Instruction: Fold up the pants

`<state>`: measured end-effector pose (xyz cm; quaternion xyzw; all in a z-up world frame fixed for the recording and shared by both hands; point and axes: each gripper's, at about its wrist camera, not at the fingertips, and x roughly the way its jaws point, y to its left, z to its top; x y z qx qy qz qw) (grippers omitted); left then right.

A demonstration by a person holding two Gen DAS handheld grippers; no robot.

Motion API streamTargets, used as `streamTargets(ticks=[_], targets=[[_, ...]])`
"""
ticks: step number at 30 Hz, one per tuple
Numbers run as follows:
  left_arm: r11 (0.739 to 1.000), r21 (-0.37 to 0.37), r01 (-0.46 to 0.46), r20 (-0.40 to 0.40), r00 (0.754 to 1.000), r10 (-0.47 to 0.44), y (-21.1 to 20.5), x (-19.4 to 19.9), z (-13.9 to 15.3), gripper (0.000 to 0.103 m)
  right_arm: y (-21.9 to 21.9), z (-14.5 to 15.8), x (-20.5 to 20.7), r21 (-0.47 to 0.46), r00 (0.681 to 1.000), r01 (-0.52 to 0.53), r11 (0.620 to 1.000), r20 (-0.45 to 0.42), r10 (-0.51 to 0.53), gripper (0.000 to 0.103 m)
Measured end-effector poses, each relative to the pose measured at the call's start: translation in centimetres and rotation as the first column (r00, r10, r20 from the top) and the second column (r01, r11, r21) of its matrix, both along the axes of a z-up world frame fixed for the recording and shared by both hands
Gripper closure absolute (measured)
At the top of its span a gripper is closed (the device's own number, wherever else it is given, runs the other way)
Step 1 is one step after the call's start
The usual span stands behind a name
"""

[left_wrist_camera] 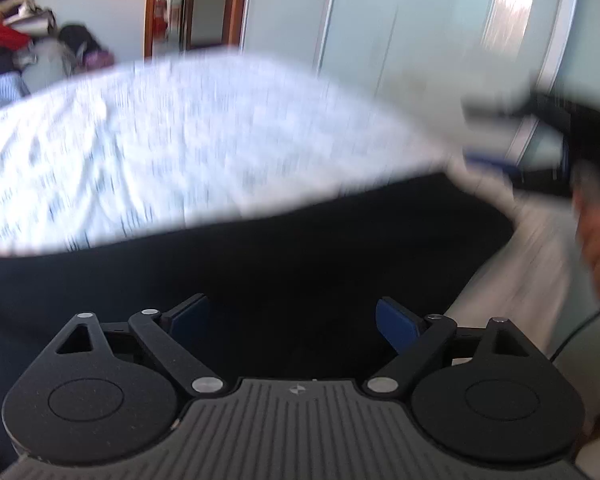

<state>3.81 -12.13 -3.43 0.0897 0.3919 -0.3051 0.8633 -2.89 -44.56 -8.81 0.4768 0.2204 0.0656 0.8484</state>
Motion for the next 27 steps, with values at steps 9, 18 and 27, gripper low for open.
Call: streamTargets(ticks=[9,18,27], targets=[[0.999,0.021,0.034,0.106,0.994,-0.036,-0.3,-1.0,1.5,0.014,-3.0,-2.8,-1.7,0.007,0.982,0.152,0.988,-0.114,-0.15,0.073],[0.993,0.026,0.112,0.114,0.987,-0.115,-2.9,-1.8,2.0,0.014,-2.9,-6.1,-8.8,0.189,0.961,0.232,0.954,-0.194,-0.196,0.068],[0.981,0.067,0.183,0.17,0.967,-0.192,-3.4,-3.7,2.0,0.013,-3.2,-5.2,-9.4,0.133,0.923,0.337,0.932,-0.242,-0.299,0.052]])
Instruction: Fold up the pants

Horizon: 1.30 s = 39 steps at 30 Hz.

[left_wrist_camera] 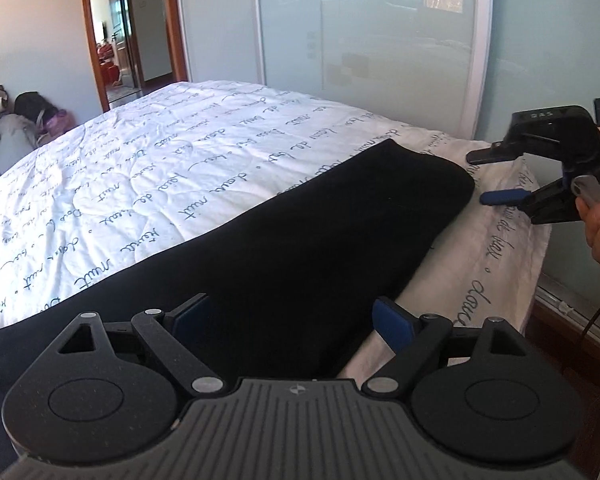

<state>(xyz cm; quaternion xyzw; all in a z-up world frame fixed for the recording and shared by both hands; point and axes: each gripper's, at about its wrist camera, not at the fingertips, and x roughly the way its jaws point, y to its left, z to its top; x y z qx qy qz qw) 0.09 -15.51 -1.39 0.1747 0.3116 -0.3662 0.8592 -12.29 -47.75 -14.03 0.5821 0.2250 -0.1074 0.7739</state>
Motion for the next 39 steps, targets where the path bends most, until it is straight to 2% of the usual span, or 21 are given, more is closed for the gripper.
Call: streamTargets(ticks=[9,13,17,20,23,26,28,32,34,35,36,37,39], targets=[[1.0,0.004,-0.003,0.015,1.0,0.003,-0.3,-0.6,0.1,0.013,1.6,-0.5,3.5,-0.035,0.995,-0.097,0.995,-0.009,0.097,0.045],[1.0,0.002,-0.011,-0.018,1.0,0.011,-0.2,-0.3,-0.2,0.013,2.0,-0.4,4.3,-0.054,0.996,-0.093,0.994,0.009,0.094,0.043],[0.999,-0.027,-0.028,-0.096,0.995,0.025,0.1,0.5,-0.5,0.014,1.6,-1.2,4.2,-0.011,0.997,-0.071,0.997,0.031,0.071,0.047],[0.996,-0.06,-0.071,-0.183,0.981,0.059,0.6,1.7,-0.7,0.014,1.4,-1.3,4.0,0.005,0.995,-0.082,0.997,0.055,0.082,0.059],[0.992,-0.068,-0.108,-0.216,0.972,0.091,1.1,2.4,-0.8,0.014,1.1,-1.8,3.3,0.056,0.994,-0.074,0.996,0.081,0.07,0.059],[0.991,-0.063,-0.117,-0.209,0.973,0.102,1.3,2.5,-0.7,0.014,1.1,-1.4,2.1,0.086,0.998,-0.062,0.994,0.039,0.059,0.059],[0.992,-0.066,-0.11,-0.207,0.974,0.094,1.4,2.5,-0.7,0.014,1.6,-0.5,1.5,0.046,0.996,-0.091,0.995,-0.01,0.092,0.055],[0.993,-0.069,-0.098,-0.206,0.975,0.082,0.9,2.3,-0.8,0.014,2.8,0.9,2.5,-0.063,0.981,-0.158,0.985,-0.121,0.15,0.054],[0.993,-0.076,-0.091,-0.209,0.975,0.073,0.8,2.1,-0.7,0.014,3.1,1.0,3.5,-0.072,0.983,-0.155,0.985,-0.108,0.147,0.04],[0.993,-0.077,-0.086,-0.205,0.976,0.069,0.8,1.9,-0.6,0.014,3.3,1.1,4.0,-0.08,0.987,-0.149,0.986,-0.079,0.143,0.041],[0.994,-0.076,-0.081,-0.196,0.978,0.065,0.7,1.7,-0.5,0.014,3.4,1.1,4.4,-0.093,0.989,-0.134,0.987,-0.072,0.128,0.047],[0.994,-0.074,-0.078,-0.186,0.98,0.063,0.8,1.5,-0.4,0.014,3.2,0.7,4.8,-0.095,0.99,-0.119,0.988,-0.081,0.112,0.059],[0.994,-0.075,-0.08,-0.169,0.983,0.067,1.2,1.4,-0.2,0.014,3.0,-0.1,5.1,-0.075,0.993,-0.097,0.992,-0.072,0.092,0.069]])
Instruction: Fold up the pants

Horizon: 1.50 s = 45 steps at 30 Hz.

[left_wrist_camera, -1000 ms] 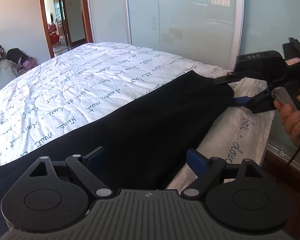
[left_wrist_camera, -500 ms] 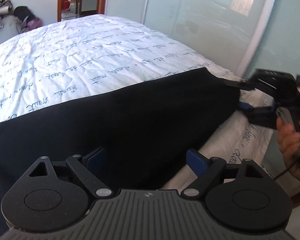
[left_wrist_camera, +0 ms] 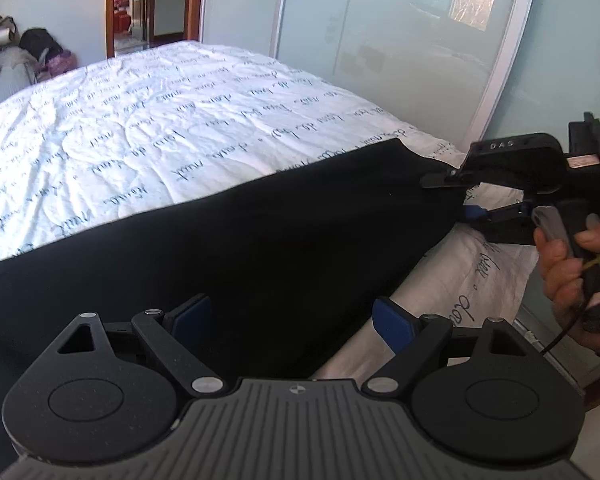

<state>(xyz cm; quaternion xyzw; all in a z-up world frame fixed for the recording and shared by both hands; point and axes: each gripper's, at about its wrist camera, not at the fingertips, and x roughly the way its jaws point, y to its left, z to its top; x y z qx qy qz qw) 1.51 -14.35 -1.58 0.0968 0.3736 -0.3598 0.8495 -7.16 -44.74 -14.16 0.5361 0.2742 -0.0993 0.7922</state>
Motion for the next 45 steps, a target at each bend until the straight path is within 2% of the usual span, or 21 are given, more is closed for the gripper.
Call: streamTargets(ticks=[1,2,3,5,7,9,13,16,19,23,26,30,31,33,34,35,37,39,41,43,45], targets=[[1.0,-0.003,-0.004,-0.002,1.0,0.004,0.2,0.0,0.0,0.014,-0.1,-0.4,0.0,0.011,1.0,0.0,1.0,0.018,-0.001,0.087],[1.0,-0.004,-0.009,-0.008,1.0,0.009,0.3,0.1,0.0,0.014,-0.1,-0.6,0.0,0.018,1.0,-0.004,1.0,0.02,0.003,0.094],[1.0,-0.002,-0.015,-0.012,1.0,0.015,0.4,0.3,-0.1,0.014,0.1,-0.6,0.0,0.016,1.0,-0.014,1.0,0.027,0.014,0.094],[1.0,0.002,-0.026,-0.019,0.999,0.026,0.4,0.6,-0.1,0.014,1.6,1.2,0.0,-0.169,0.998,-0.061,0.984,0.022,0.065,0.095],[1.0,-0.009,-0.021,-0.042,0.999,0.021,0.3,1.4,0.1,0.014,4.4,3.4,0.3,-0.415,0.992,-0.125,0.901,-0.024,0.126,0.095],[0.999,-0.033,-0.028,-0.052,0.998,0.026,0.0,2.4,1.0,0.014,6.6,4.4,0.6,-0.563,0.984,-0.172,0.808,-0.056,0.17,0.095],[0.984,-0.172,-0.053,-0.184,0.983,0.02,-1.5,6.5,4.1,0.014,8.5,4.7,1.0,-0.682,0.979,-0.197,0.705,-0.094,0.183,0.095],[0.962,-0.264,-0.063,-0.338,0.941,-0.031,-4.6,10.4,5.5,0.013,10.0,4.8,1.0,-0.764,0.974,-0.217,0.608,-0.129,0.185,0.095],[0.967,-0.245,-0.07,-0.443,0.895,-0.048,-9.0,12.7,5.1,0.016,11.3,4.8,0.9,-0.84,0.969,-0.235,0.489,-0.163,0.185,0.095],[0.983,-0.182,0.003,-0.464,0.881,-0.088,-14.0,12.2,4.3,0.016,12.7,4.7,0.6,-0.884,0.965,-0.244,0.398,-0.18,0.192,0.095],[0.997,-0.069,0.043,-0.453,0.889,-0.07,-16.5,11.3,3.3,0.017,13.1,4.7,0.6,-0.9,0.962,-0.249,0.358,-0.186,0.2,0.095],[0.995,-0.016,0.1,-0.386,0.917,-0.099,-18.1,9.9,3.1,0.019,13.7,4.9,0.4,-0.911,0.958,-0.249,0.329,-0.181,0.224,0.095],[0.994,0.019,0.112,-0.363,0.927,-0.097,-18.7,9.7,3.0,0.025,13.8,5.0,0.4,-0.916,0.958,-0.245,0.318,-0.178,0.226,0.095],[0.989,0.075,0.125,-0.346,0.934,-0.092,-19.9,9.8,2.3,0.054,13.8,5.1,0.4,-0.92,0.956,-0.246,0.306,-0.178,0.233,0.095],[0.987,0.093,0.133,-0.369,0.925,-0.089,-20.2,9.9,1.8,0.083,13.8,5.1,0.5,-0.92,0.955,-0.247,0.304,-0.178,0.236,0.095],[0.985,0.101,0.139,-0.404,0.911,-0.088,-20.4,10.1,1.3,0.092,13.7,5.1,0.5,-0.921,0.954,-0.25,0.3,-0.182,0.237,0.095],[0.986,0.104,0.131,-0.398,0.914,-0.08,-20.3,10.2,1.1,0.099,13.7,4.9,0.6,-0.921,0.952,-0.259,0.293,-0.192,0.237,0.095],[0.986,0.104,0.127,-0.401,0.913,-0.075,-19.9,10.3,1.0,0.099,14.0,4.7,0.6,-0.923,0.952,-0.265,0.279,-0.204,0.227,0.093],[0.989,0.105,0.105,-0.398,0.916,-0.055,-19.3,10.7,1.1,0.099,14.4,4.6,0.5,-0.933,0.956,-0.253,0.255,-0.2,0.216,0.076],[0.993,0.083,0.085,-0.4,0.915,-0.045,-18.1,11.0,1.7,0.099,14.5,4.8,-0.6,-0.935,0.956,-0.224,0.273,-0.156,0.25,0.05],[0.996,0.063,0.067,-0.393,0.919,-0.037,-16.7,11.3,2.6,0.099,14.1,5.5,-2.5,-0.932,0.948,-0.168,0.321,-0.064,0.311,0.048]])
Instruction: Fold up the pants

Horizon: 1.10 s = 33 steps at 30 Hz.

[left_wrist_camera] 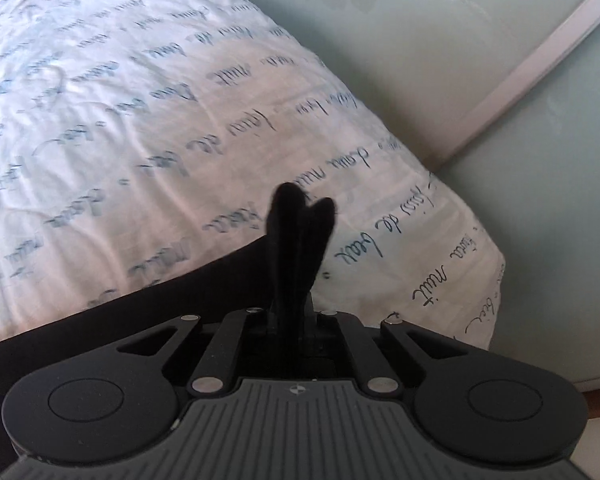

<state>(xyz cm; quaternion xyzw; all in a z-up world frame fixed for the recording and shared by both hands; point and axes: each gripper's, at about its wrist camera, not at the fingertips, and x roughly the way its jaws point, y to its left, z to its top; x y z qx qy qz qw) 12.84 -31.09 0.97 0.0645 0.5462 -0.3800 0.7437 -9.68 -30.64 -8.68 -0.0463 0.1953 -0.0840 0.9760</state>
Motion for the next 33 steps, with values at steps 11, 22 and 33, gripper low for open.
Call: streamTargets(ticks=[11,22,33], targets=[[0.995,-0.059,-0.081,0.132,0.987,0.088,12.4,-1.2,4.3,0.098,-2.4,2.0,0.0,0.342,0.992,-0.121,0.932,0.07,0.103,0.038],[0.973,-0.026,-0.231,0.122,0.965,0.233,24.2,-0.1,3.4,0.098,-1.1,1.4,2.7,0.745,0.952,-0.246,0.62,0.067,0.298,0.036],[0.967,-0.173,-0.186,0.157,0.964,0.214,26.0,-1.4,9.0,0.098,12.3,1.3,3.7,0.551,0.82,-0.44,0.709,-0.075,0.568,0.033]])
